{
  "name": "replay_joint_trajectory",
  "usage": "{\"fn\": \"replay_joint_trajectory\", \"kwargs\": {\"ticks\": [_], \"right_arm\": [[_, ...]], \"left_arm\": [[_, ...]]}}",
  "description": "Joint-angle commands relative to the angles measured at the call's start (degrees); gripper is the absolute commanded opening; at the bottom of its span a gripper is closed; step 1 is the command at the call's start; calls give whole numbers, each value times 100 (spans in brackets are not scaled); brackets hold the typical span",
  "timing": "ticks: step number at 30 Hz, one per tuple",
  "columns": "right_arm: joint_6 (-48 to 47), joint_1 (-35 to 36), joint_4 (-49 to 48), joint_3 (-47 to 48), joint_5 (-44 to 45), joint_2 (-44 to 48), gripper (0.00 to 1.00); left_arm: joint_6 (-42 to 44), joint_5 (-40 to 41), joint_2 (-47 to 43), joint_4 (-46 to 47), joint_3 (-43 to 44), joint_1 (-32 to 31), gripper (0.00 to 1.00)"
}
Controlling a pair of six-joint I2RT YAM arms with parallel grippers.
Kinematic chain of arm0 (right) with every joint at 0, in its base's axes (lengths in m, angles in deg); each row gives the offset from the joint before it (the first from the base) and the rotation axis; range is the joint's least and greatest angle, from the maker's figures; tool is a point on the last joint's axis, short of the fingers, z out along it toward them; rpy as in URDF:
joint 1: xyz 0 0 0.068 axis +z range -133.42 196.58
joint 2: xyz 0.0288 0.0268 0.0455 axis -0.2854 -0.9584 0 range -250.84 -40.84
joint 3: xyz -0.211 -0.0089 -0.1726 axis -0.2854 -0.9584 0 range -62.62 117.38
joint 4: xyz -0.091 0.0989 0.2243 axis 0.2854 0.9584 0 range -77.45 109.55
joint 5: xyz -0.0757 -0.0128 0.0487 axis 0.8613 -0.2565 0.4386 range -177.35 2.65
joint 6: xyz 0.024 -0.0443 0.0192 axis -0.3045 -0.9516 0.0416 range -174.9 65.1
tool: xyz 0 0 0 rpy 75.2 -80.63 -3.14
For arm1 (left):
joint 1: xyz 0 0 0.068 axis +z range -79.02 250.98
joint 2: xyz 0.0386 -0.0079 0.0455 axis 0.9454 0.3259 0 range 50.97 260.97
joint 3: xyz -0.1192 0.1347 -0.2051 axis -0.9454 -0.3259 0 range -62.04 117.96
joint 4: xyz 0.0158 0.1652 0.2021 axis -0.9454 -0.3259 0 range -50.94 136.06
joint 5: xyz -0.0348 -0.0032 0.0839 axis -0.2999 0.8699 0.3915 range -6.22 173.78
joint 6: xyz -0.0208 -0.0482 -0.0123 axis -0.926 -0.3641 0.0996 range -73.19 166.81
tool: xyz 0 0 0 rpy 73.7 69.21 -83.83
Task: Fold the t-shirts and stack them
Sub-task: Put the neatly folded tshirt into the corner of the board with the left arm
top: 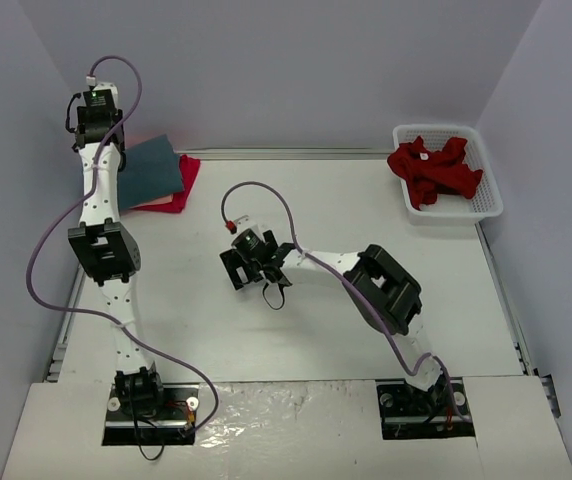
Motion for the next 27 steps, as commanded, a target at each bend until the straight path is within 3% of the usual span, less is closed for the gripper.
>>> {"fn": "replay_joint_trajectory", "kwargs": {"ticks": [1,6,9,12,16,24,27], "right_arm": [[500,383,1716,-649,-997,-750,100],[561,550,1742,-560,-838,-390,100],[562,576,1742,-613,-531,-117,100],[491,576,1760,-578,-285,120,100],[272,471,1961,-438,451,664,100],[289,-240,2190,-533,1700,2194,100],[385,-504,2190,-761,2430,2721,100]], "left_arm": [[-369,-1,-1107,163,-201,-259,49],[-1223,-573,-1879,-504,-298,-522,49],[-1399,-433,-2720,-375,-1052,-943,49],[-1601,-450,-3704,107,-2422,-1435,50],[-2154,-933,-4832,671,-4537,-1586,50],[-2401,-1057,-6854,1462,-7064,-1973,52],[-2463,-1048,-7250,1718,-7812,-2113,59]]}}
